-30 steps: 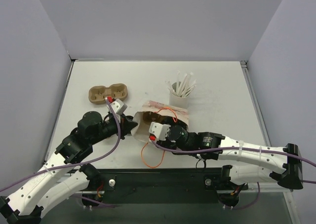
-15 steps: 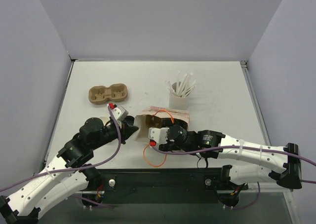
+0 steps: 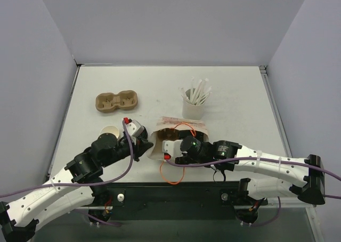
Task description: Pack the takeout coffee
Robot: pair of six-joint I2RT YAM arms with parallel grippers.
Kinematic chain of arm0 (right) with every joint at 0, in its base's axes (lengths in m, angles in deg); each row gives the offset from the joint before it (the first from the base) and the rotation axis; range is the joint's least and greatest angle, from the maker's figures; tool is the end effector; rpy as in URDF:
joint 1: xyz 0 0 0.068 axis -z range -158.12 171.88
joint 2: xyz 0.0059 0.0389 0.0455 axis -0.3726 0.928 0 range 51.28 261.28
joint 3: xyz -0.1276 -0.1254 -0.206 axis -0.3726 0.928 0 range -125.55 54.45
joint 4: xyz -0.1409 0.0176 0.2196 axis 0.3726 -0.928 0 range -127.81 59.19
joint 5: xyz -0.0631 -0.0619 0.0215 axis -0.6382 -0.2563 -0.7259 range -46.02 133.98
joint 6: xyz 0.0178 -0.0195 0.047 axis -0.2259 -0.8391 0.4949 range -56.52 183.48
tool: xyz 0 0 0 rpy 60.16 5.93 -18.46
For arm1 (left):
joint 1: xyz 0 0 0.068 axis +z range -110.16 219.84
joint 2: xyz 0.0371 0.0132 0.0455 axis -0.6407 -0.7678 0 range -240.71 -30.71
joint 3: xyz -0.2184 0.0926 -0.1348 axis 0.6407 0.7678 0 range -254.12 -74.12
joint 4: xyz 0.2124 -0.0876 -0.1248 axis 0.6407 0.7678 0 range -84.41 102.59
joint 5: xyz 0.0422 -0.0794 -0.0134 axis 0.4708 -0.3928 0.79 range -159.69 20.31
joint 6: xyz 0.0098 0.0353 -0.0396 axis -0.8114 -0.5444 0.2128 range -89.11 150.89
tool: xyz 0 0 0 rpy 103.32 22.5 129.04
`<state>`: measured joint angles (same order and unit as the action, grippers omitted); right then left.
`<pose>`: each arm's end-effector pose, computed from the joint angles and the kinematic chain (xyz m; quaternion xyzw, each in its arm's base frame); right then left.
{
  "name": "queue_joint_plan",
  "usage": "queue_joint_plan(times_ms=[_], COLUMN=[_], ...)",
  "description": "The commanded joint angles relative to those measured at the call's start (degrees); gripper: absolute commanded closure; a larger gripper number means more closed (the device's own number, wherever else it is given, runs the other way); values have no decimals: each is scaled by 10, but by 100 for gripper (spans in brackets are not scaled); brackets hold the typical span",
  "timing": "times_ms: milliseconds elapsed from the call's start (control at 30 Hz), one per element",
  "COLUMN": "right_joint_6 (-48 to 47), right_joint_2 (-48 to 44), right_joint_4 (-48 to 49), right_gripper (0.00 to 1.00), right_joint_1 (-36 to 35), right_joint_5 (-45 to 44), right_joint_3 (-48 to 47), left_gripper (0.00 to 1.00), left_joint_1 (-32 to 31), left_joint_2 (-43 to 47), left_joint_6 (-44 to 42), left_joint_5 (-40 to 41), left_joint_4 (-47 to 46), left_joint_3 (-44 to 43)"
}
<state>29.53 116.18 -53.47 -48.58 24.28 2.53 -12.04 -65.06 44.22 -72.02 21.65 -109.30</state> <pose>0.0942 0.2294 0.2934 -0.6447 0.5989 -0.0036 0.4751 0.0926 -0.1204 0.2972 0.2739 0.7458 -0.3407 0.5027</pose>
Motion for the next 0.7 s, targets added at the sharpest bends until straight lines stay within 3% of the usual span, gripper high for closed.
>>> queue_joint_plan(times_ms=[0,200,300,367,467,667], right_joint_6=[4,24,25,22,23,35], right_joint_2=[4,1,0,1,3,3], right_joint_4=[-23,-24,-4,10,20,45], right_gripper=[51,52,53,54,54,54], right_joint_1=[3,4,7,10,15,15], right_joint_5=[-7,0,-2,-7,-6,-22], right_joint_3=[5,21,43,51,53,60], left_gripper=[100,100,84,65,53,51], left_joint_1=[-16,-20,-19,-19,-19,-19], left_joint_2=[11,17,14,16,17,26], left_joint_6=[0,-15,-6,-1,5,42], left_joint_5=[19,42,36,34,41,57], left_joint_4=[-39,-35,-37,-38,-18,51], left_joint_3=[-8,-1,1,4,-3,-19])
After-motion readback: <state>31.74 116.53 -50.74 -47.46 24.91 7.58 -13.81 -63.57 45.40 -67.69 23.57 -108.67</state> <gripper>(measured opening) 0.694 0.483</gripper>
